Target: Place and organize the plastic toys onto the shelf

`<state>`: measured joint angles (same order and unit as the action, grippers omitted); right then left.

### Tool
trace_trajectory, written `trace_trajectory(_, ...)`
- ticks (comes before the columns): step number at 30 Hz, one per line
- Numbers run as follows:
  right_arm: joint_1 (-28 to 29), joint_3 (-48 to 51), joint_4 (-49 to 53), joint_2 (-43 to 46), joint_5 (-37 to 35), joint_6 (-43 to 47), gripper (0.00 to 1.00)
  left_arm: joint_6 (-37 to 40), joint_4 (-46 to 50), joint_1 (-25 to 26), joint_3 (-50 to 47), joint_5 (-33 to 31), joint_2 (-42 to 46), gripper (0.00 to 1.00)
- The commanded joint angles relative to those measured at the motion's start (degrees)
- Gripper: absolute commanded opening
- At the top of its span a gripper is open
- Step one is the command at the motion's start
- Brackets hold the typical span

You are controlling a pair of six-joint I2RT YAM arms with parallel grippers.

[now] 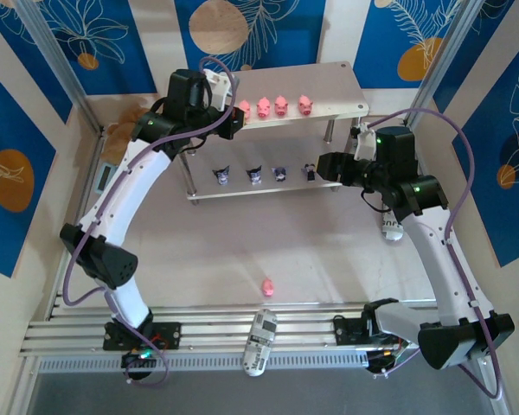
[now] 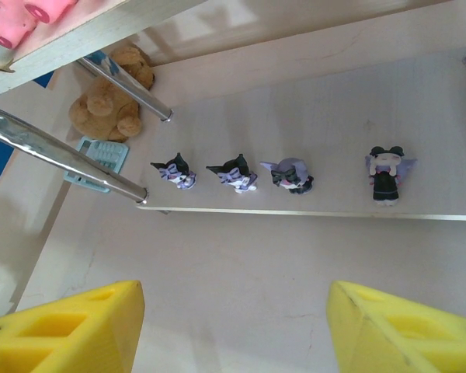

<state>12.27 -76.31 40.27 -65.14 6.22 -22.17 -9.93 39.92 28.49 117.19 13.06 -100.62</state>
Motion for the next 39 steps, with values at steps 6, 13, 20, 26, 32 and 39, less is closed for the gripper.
trace_trajectory(6, -0.43, 0.64, 0.07, 1.01, 0.28, 0.89, 0.64, 0.52, -0.72, 0.69, 3.31, 0.20, -1.23, 0.05)
trace_trajectory(13, -0.53, 0.62, 0.61, 1.34, -0.11, 1.24, 0.64, 1.28, -1.74, 0.86, 2.07, -2.95, 1.41, 0.12)
trace_trajectory(20, -0.61, 0.90, 0.33, 1.43, 0.00, 0.66, 0.64, 2.12, -0.16, 0.81, 2.64, -1.75, 2.21, 0.12)
trace_trajectory(26, -0.59, 0.73, 0.33, 1.24, 0.11, 0.53, 0.64, 1.56, 0.77, 1.01, 2.67, 0.92, 0.96, 0.08)
trace_trajectory(32, -0.58, 0.64, 0.33, 1.23, -0.06, 0.35, 0.64, 1.64, 2.01, 1.07, 4.10, 1.76, -0.92, 0.07)
trace_trajectory(39, -0.58, 0.57, 0.16, 1.16, -0.22, 0.38, 0.64, 1.82, 2.16, 1.09, 5.11, 1.70, -2.20, 0.07)
